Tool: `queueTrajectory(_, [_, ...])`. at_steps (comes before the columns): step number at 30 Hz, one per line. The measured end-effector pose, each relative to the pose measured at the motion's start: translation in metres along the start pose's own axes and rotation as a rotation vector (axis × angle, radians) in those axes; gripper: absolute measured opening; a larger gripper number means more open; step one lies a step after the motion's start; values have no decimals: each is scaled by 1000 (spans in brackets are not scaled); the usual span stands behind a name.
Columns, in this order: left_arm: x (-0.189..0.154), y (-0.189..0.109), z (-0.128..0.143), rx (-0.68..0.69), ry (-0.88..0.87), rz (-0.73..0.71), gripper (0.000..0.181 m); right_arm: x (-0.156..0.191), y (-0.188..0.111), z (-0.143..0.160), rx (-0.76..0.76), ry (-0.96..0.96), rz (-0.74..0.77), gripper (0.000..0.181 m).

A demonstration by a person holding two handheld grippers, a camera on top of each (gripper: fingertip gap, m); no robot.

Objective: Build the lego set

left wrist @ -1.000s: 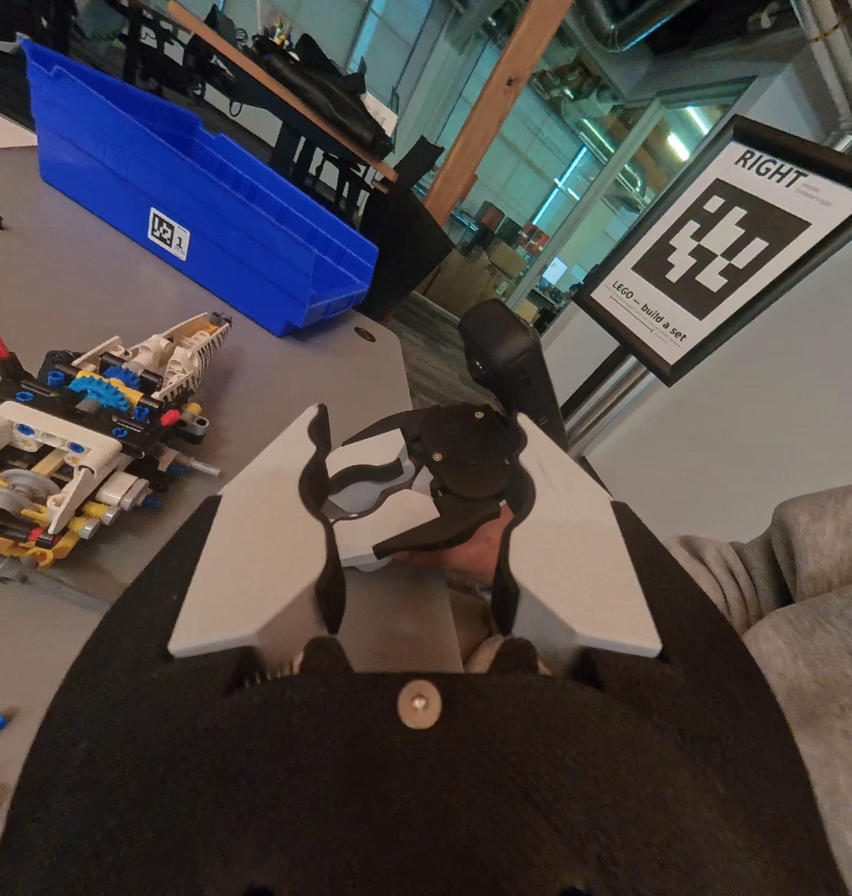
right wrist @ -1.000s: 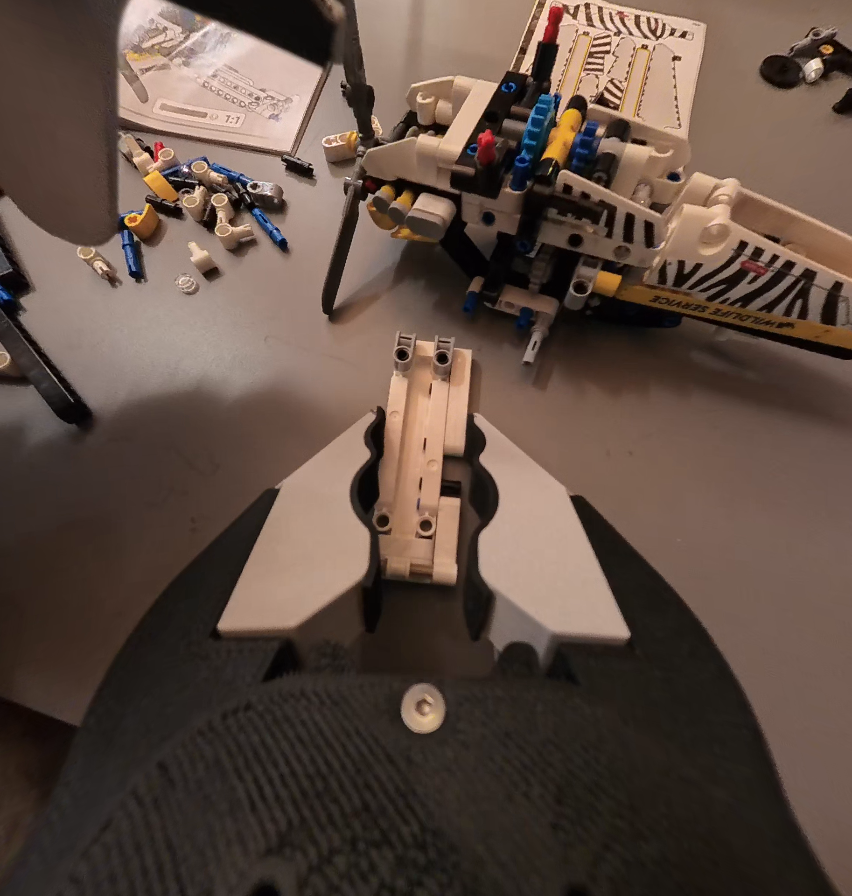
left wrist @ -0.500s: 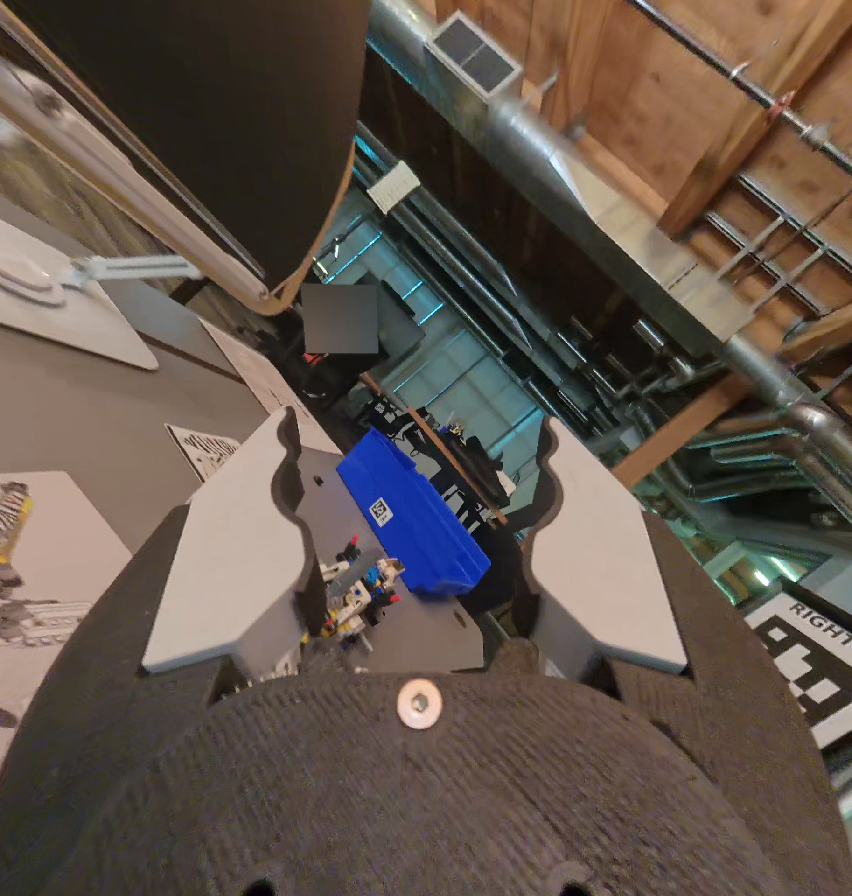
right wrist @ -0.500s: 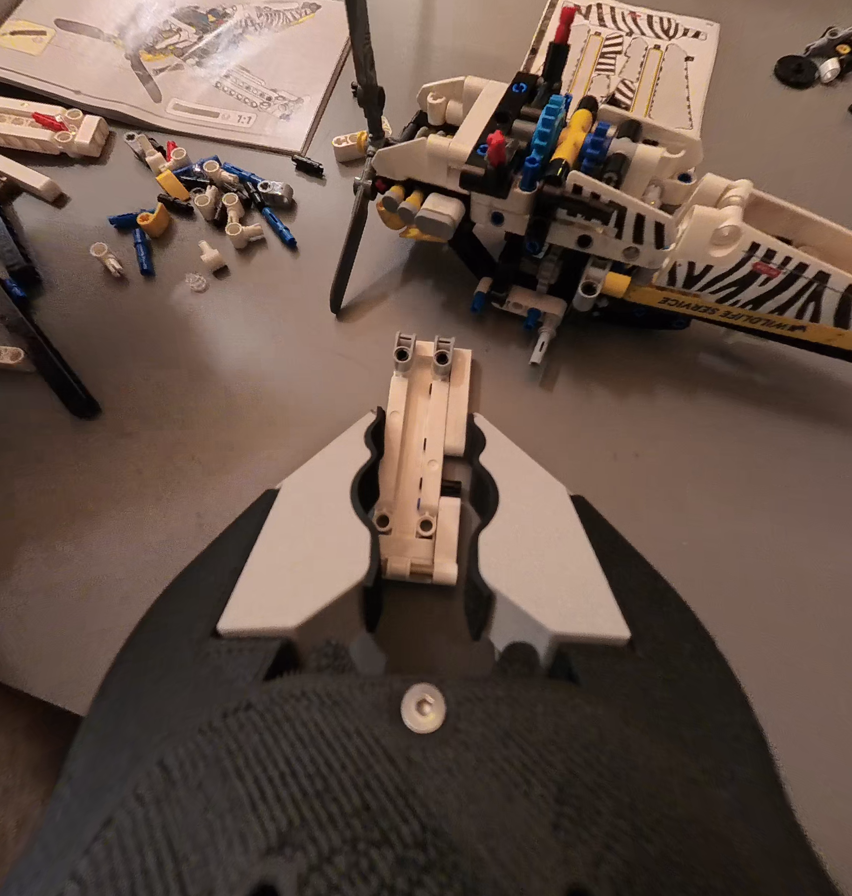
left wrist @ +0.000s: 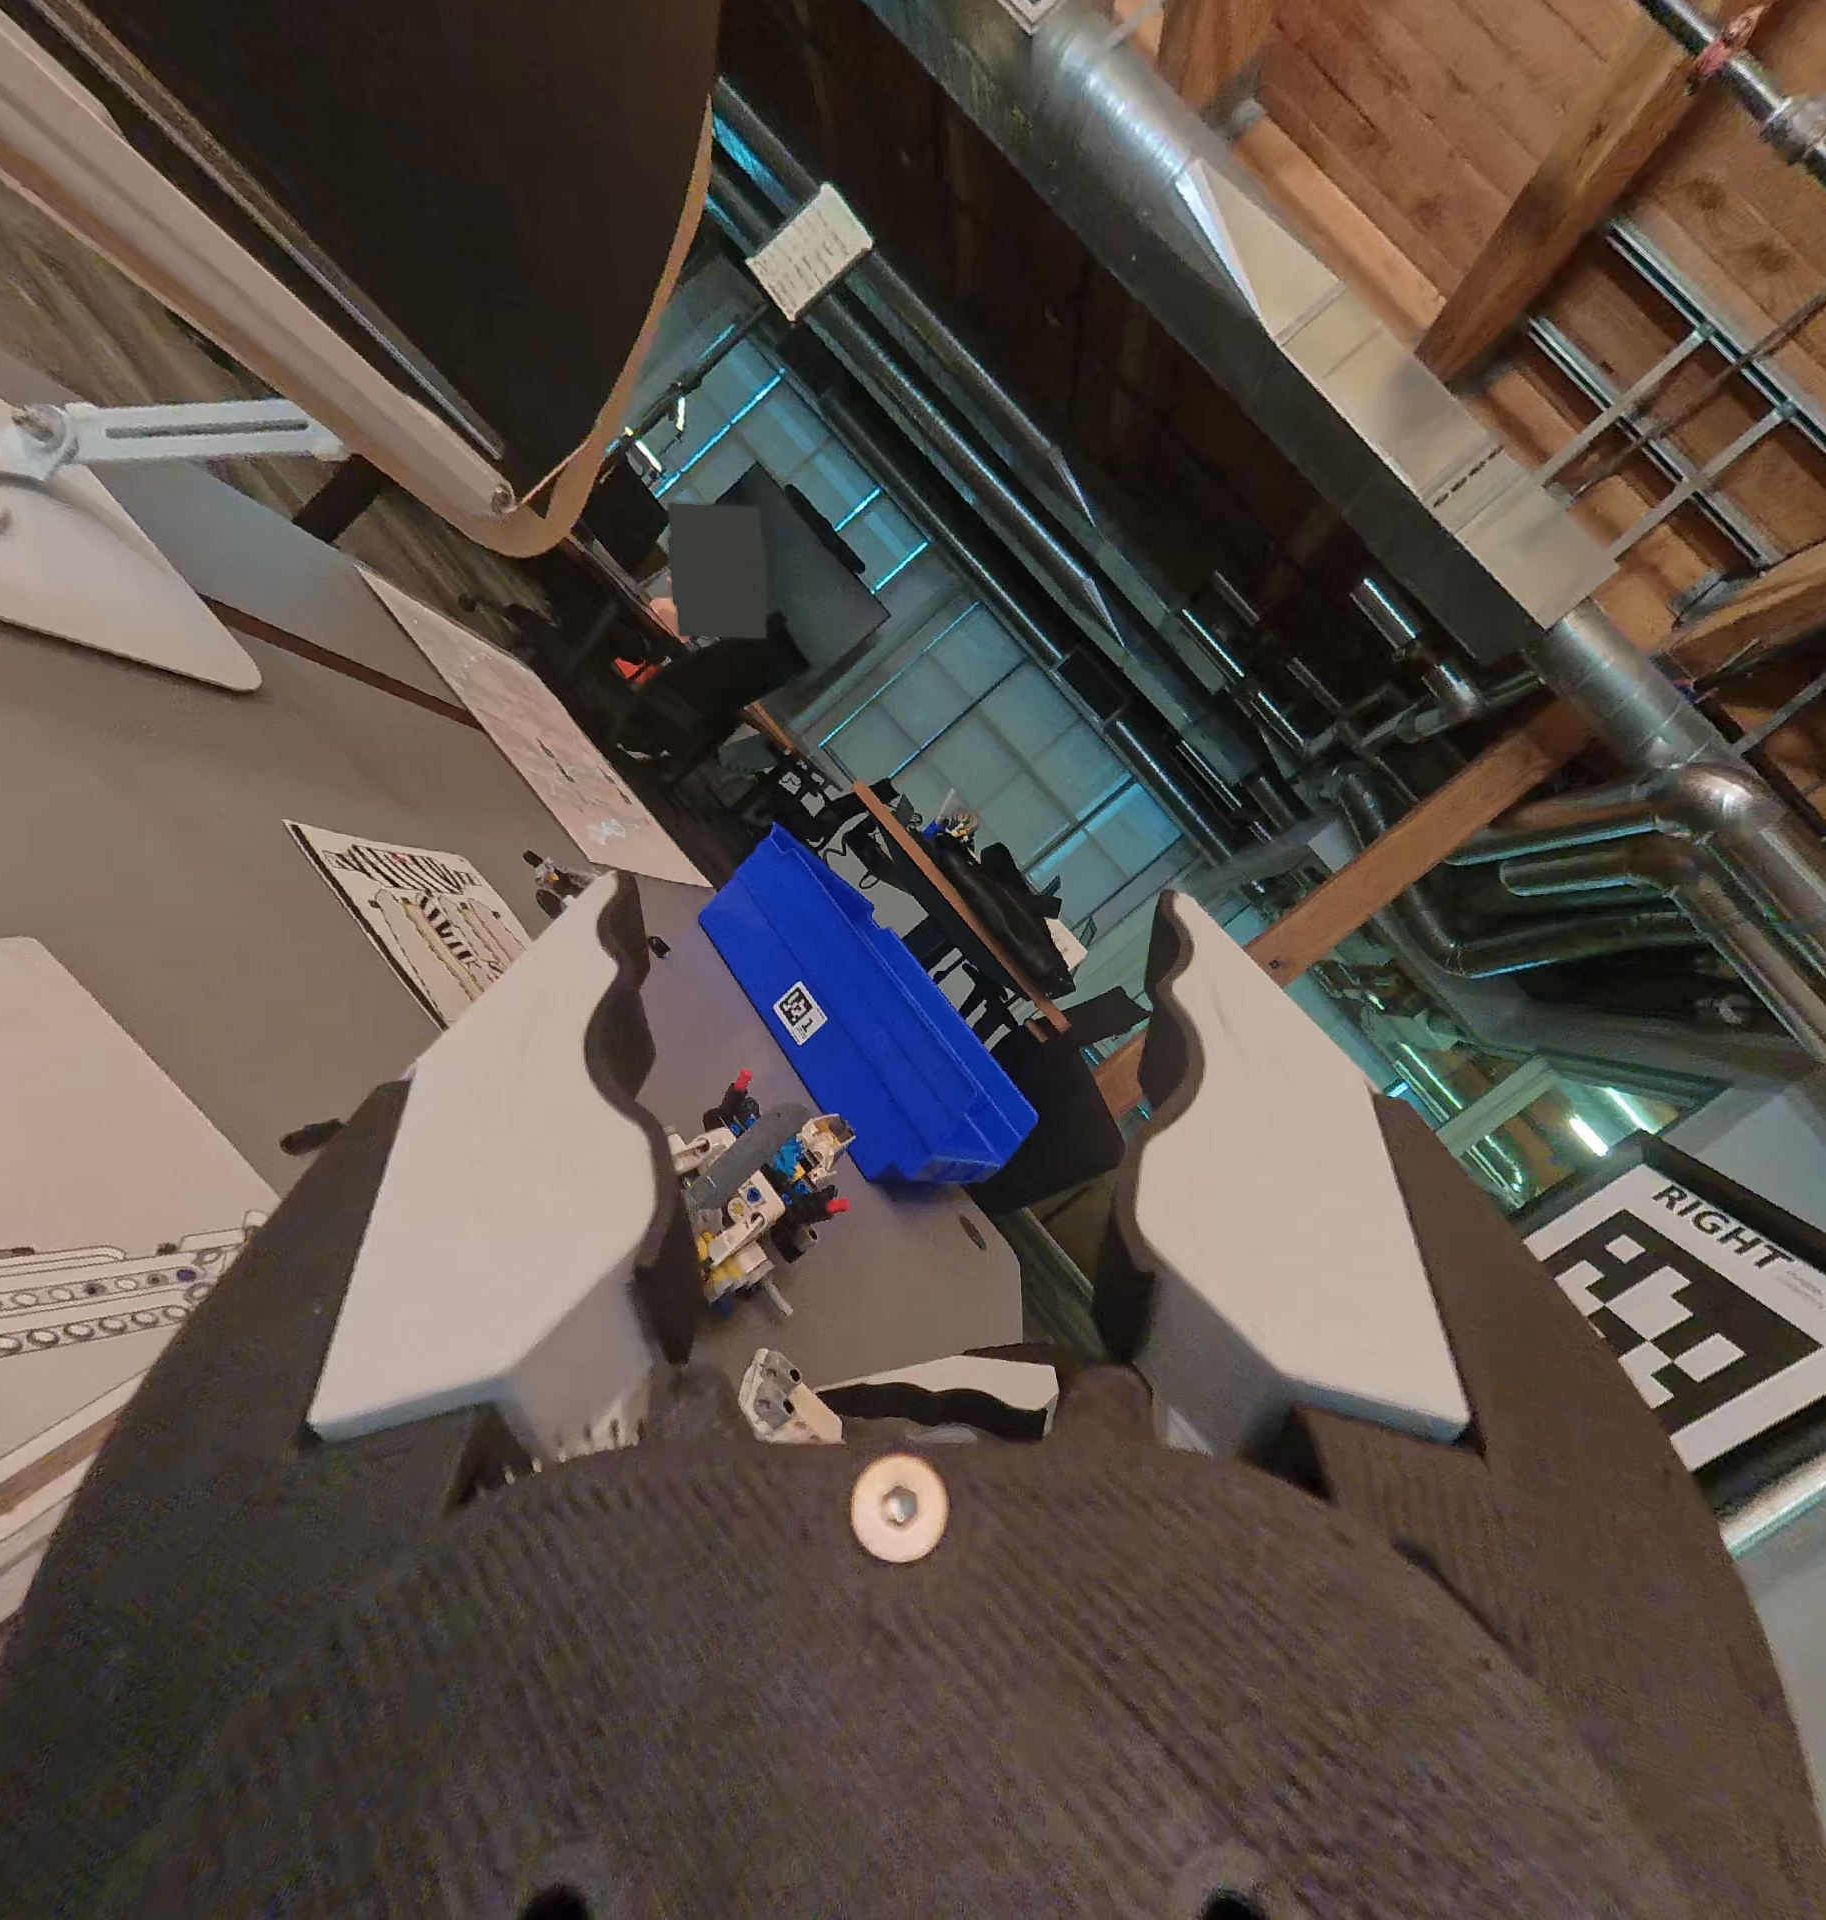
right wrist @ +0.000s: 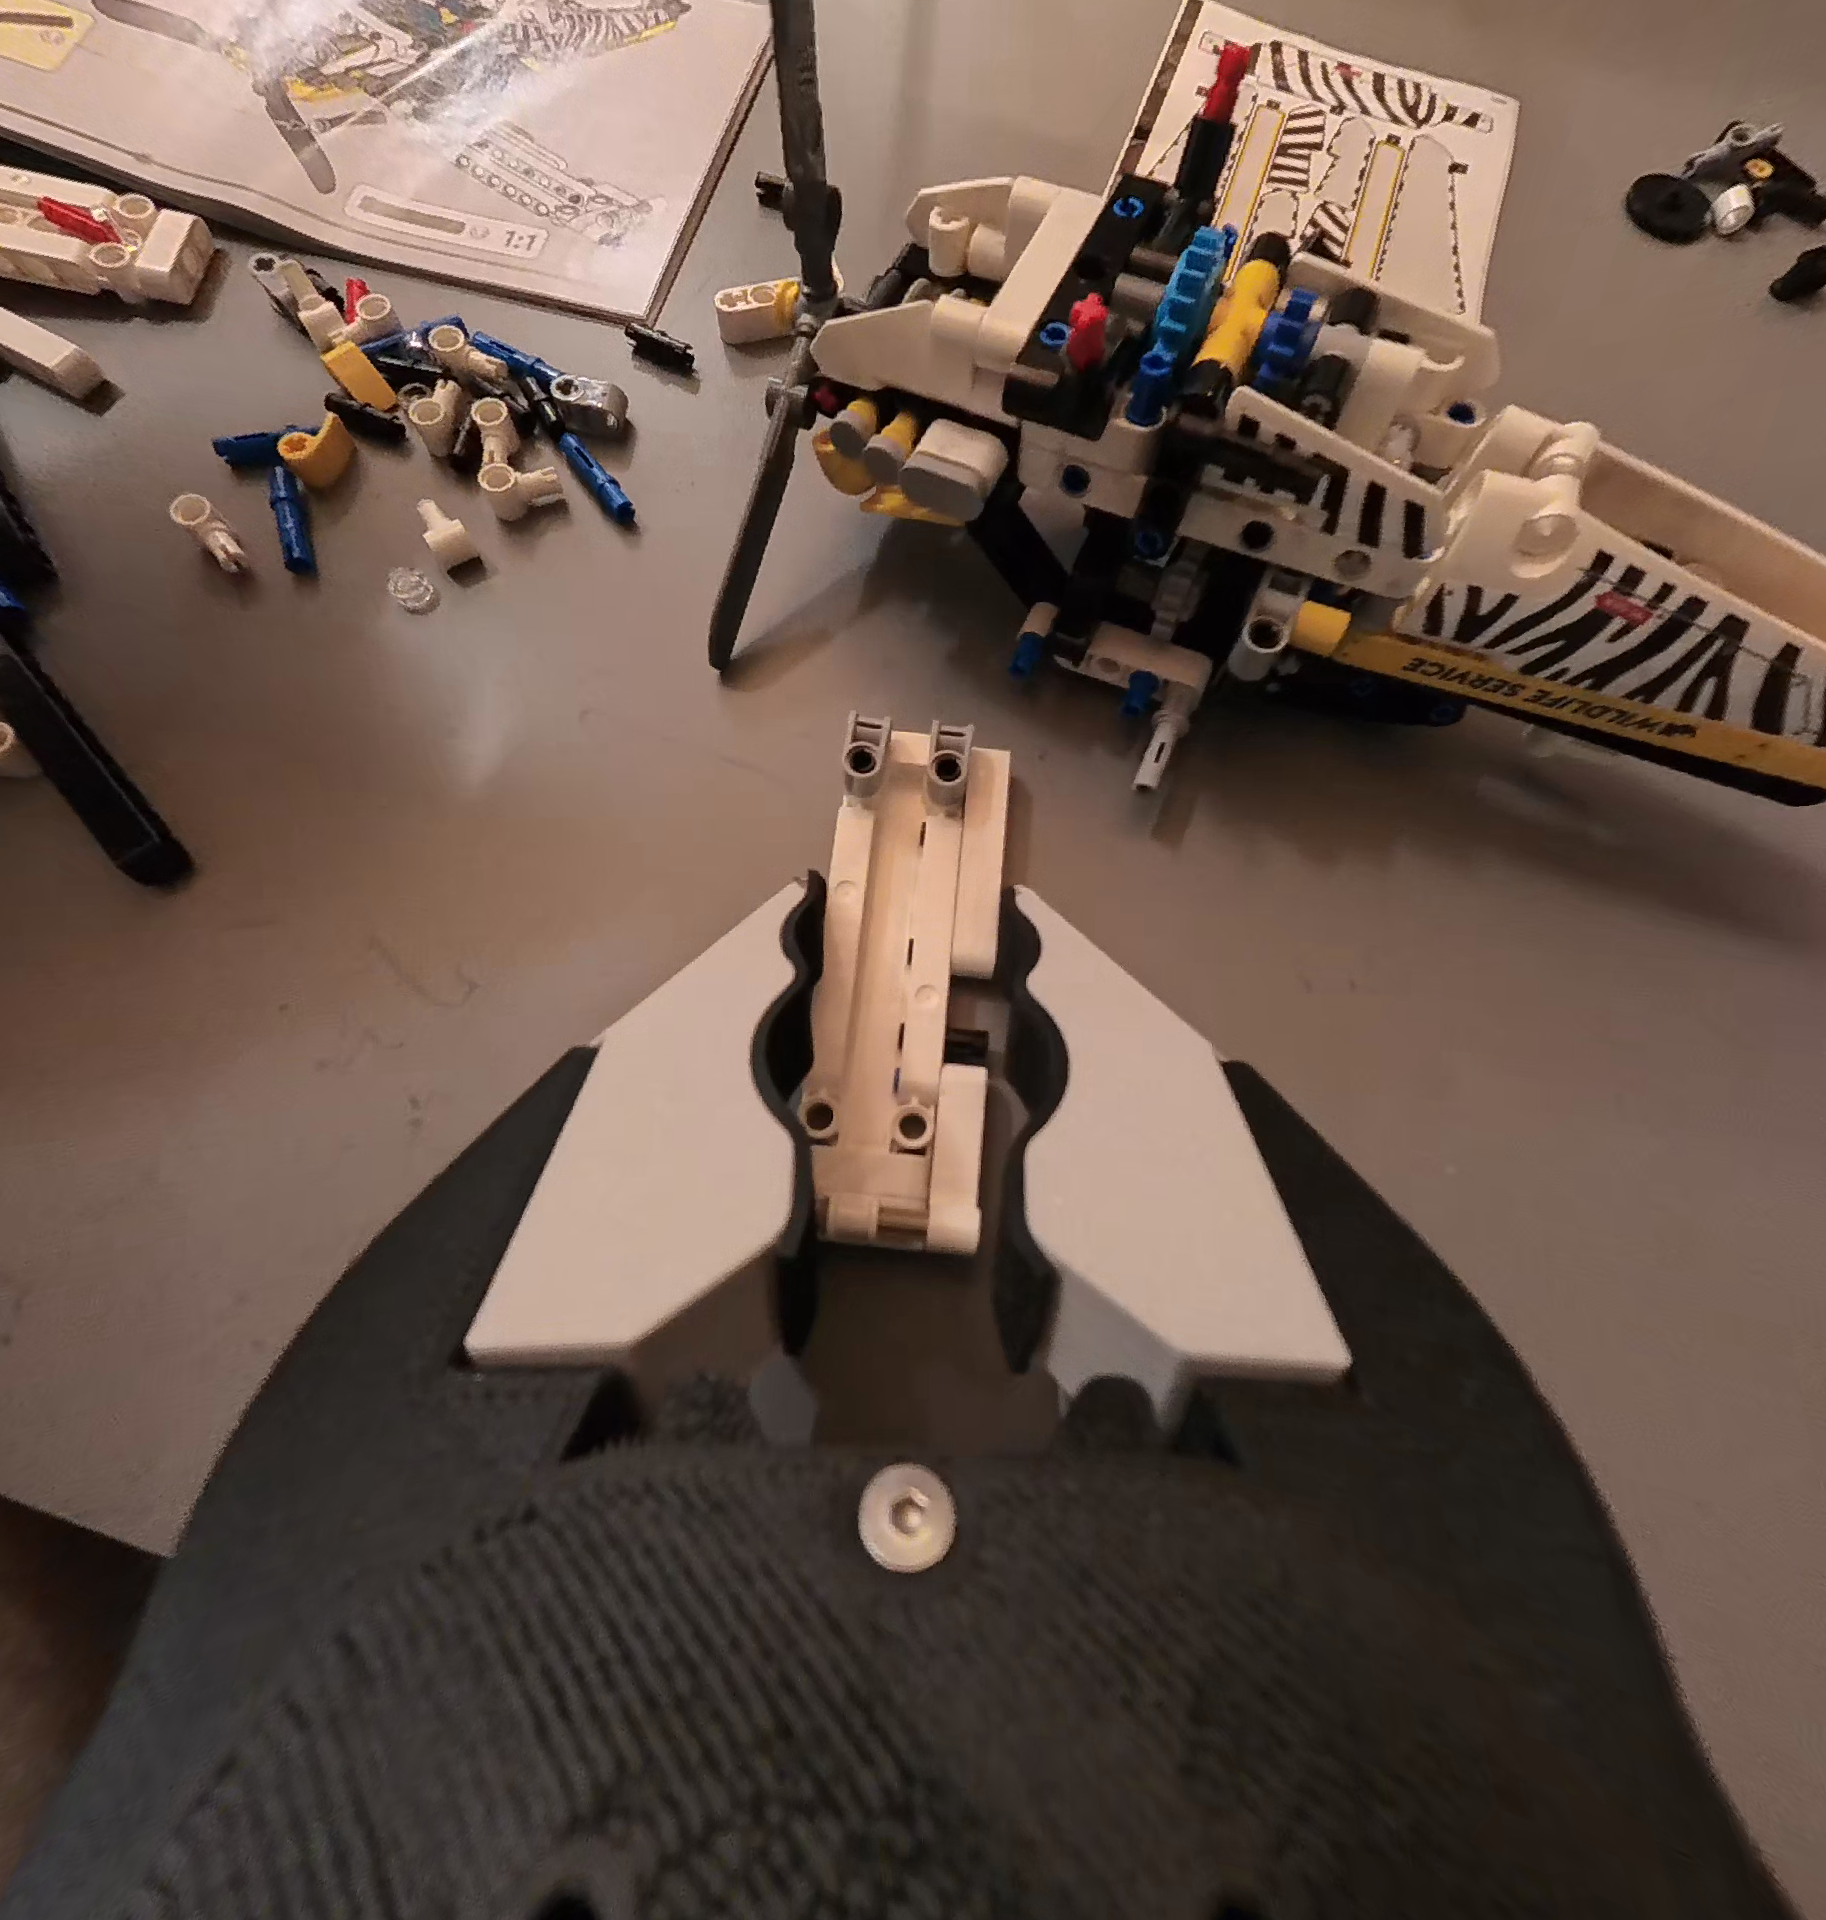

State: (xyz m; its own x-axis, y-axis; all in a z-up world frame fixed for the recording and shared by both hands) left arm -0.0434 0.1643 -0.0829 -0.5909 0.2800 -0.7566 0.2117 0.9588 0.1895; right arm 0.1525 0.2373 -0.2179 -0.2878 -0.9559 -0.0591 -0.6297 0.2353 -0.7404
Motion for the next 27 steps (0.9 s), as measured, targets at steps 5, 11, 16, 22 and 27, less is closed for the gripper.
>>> queueTrajectory(5, [5,-2,8,12,0,-17,93,0,0,0,0,-2,1,32])
queueTrajectory(11, [13,-7,11,13,-2,-48,92,0,0,0,0,-3,2,32])
queueTrajectory(16, [14,-12,4,-6,38,-75,91,1,0,0,-2,-14,3,32])
queueTrajectory(22, [13,-13,3,-3,62,-85,90,4,-1,0,-7,-43,11,32])
queueTrajectory(27, [11,-23,-12,-31,101,-103,90,6,-2,-1,-13,-76,25,32])
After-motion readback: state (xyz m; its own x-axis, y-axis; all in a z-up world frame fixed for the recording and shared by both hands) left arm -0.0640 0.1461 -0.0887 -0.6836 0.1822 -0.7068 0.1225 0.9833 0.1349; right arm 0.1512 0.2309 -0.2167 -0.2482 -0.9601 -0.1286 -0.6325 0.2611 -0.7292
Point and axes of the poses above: each gripper's, where its closed fingertips meet, y out along the fingers, z out of its underside, x = y × z across the jaws, the point moved 4 cm from there along -y, back along the fingers, and after that the axes turned 8 degrees about x, right-handed, at the moved point
